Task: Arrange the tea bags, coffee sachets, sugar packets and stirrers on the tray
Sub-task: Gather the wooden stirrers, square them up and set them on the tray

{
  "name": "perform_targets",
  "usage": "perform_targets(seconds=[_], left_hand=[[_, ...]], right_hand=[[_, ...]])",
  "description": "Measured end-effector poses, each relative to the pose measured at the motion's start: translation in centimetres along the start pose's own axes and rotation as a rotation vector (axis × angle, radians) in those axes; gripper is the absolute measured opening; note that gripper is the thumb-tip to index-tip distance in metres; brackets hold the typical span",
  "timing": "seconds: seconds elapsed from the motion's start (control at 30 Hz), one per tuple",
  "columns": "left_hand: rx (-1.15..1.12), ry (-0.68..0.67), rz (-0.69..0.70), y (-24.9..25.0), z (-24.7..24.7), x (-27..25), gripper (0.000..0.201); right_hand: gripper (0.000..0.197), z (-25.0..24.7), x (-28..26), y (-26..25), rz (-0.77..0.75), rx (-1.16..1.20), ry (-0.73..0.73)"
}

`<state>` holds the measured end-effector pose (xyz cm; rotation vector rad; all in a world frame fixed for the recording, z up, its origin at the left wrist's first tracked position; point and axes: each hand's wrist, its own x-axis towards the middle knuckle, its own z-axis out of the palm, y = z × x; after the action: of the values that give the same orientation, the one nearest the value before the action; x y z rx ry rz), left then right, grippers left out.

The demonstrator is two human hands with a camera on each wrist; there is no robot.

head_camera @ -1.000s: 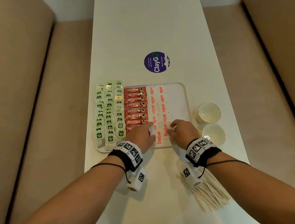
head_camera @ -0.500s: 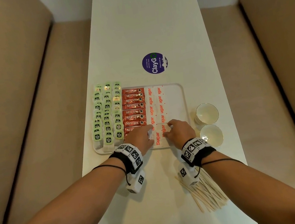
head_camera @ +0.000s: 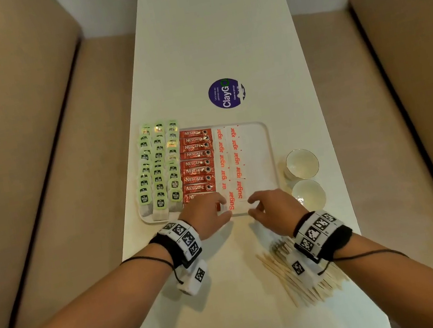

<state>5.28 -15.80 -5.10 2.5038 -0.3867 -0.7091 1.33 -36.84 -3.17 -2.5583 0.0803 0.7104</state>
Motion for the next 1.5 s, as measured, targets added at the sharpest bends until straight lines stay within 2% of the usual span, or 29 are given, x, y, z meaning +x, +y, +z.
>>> perform_targets(seconds=[0.17, 0.33, 0.5, 0.7, 0.9, 1.03, 1.17, 1.33, 1.5], left_hand=[[0.049, -0.136, 0.045, -0.2, 1.0, -2.6, 0.022], [0.136, -0.253, 0.052, 0.4, 2.9, -4.1, 0.028], [0.196, -0.458, 0.176, 2.5, 5.0, -5.0, 0.032], [0.234, -0.569, 0.214, 4.7, 7.8, -5.2, 0.040], [0.207, -0.680, 0.194, 6.0, 9.3, -5.5, 0.047], [0.139, -0.684, 0.097, 6.8, 9.6, -5.7, 0.047], [0.045, -0.661, 0.037, 7.1, 9.3, -5.8, 0.045], [0.038, -0.619, 0.059, 6.8, 9.1, -5.4, 0.045], [0.156, -0.481, 0.075, 7.1, 8.2, -5.0, 0.041]], right_hand=[[0.031, 0.4, -4.0, 2.3, -0.057, -0.069, -0.071], [0.025, 0.9, -6.1, 5.4, -0.042, -0.129, -0.091], [0.025, 0.8, -7.7, 8.0, 0.096, -0.241, -0.043], [0.020, 1.1, -8.5, 10.1, 0.289, -0.343, -0.012], [0.038, 2.5, -9.1, 10.2, 0.345, -0.223, 0.019], [0.040, 3.3, -9.1, 9.6, 0.302, -0.169, -0.036], [0.031, 3.7, -9.1, 8.4, 0.220, -0.146, -0.068], [0.028, 4.5, -8.9, 7.2, 0.206, -0.085, -0.071], [0.031, 4.7, -8.2, 5.9, 0.250, 0.117, -0.068]])
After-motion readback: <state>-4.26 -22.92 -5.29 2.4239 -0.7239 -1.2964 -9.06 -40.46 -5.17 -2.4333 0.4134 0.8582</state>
